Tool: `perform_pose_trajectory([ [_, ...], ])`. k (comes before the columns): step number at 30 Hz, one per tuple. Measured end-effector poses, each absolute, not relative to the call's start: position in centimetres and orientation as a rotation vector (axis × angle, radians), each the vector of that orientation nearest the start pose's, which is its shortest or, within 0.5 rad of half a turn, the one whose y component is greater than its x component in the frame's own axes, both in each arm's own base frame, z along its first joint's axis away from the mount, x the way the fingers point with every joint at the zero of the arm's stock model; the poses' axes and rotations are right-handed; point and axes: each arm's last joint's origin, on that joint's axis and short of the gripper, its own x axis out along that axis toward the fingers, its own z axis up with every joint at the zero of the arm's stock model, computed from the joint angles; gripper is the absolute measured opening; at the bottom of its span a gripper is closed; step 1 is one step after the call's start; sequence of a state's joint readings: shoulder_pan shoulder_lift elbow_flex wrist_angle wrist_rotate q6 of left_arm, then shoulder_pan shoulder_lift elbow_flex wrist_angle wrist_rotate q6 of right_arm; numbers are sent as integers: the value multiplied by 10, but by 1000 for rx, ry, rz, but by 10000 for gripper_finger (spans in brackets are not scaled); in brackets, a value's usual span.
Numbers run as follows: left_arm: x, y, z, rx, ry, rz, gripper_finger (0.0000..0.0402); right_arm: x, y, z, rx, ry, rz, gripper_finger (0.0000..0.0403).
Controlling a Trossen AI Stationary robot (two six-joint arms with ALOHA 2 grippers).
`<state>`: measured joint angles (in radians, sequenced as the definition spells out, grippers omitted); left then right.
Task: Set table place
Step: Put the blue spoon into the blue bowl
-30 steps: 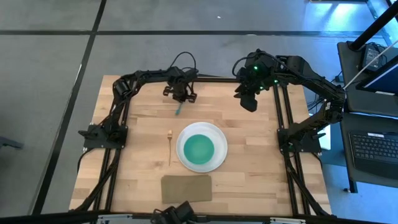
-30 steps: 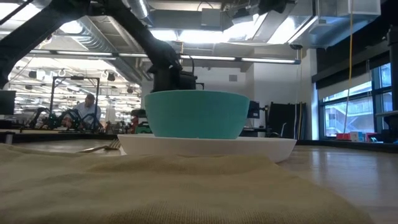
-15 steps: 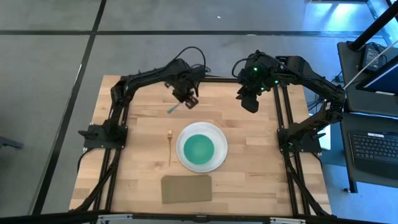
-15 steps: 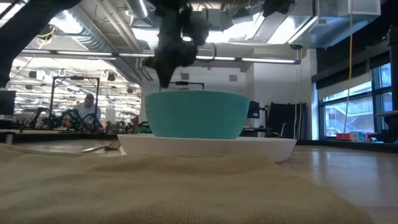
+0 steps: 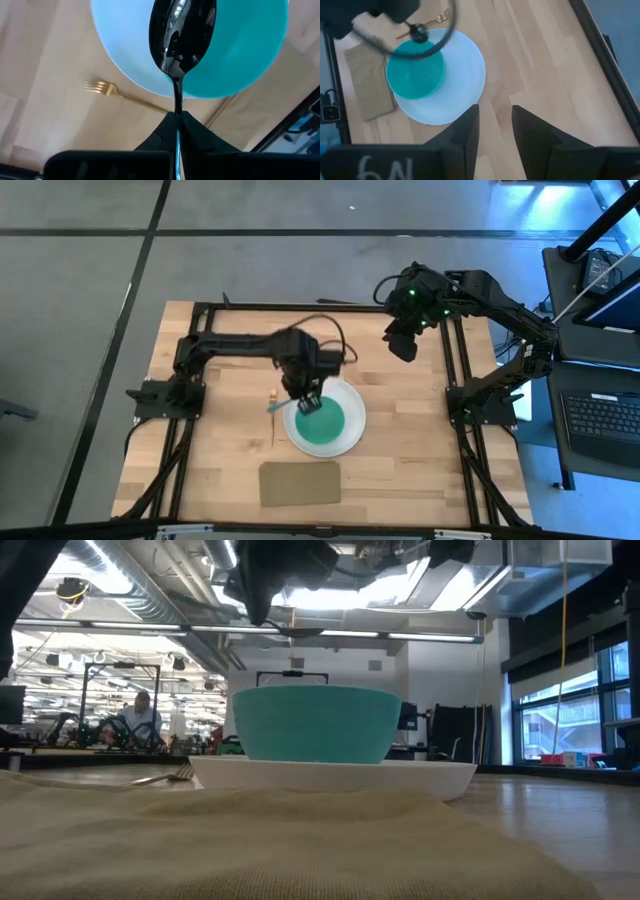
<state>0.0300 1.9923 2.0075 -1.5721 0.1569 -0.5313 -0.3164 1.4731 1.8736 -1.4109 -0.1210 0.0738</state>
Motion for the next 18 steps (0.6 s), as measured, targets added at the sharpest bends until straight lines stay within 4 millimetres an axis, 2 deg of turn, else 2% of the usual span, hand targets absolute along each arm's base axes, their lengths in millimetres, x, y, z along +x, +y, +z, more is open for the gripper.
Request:
perform_pose_trajectory([
  [6,381,-25,298,-512,1597,302,0,237,-74,436,336,970,-242,117],
  [9,388,-34,282,-484,1648,272,0,237,-74,436,362,967,-256,117],
  [14,399,-38,258,-456,1718,194,0,237,-74,436,400,963,-276,117],
  [18,408,-32,245,-435,1715,169,0,238,-72,436,413,961,-279,117],
])
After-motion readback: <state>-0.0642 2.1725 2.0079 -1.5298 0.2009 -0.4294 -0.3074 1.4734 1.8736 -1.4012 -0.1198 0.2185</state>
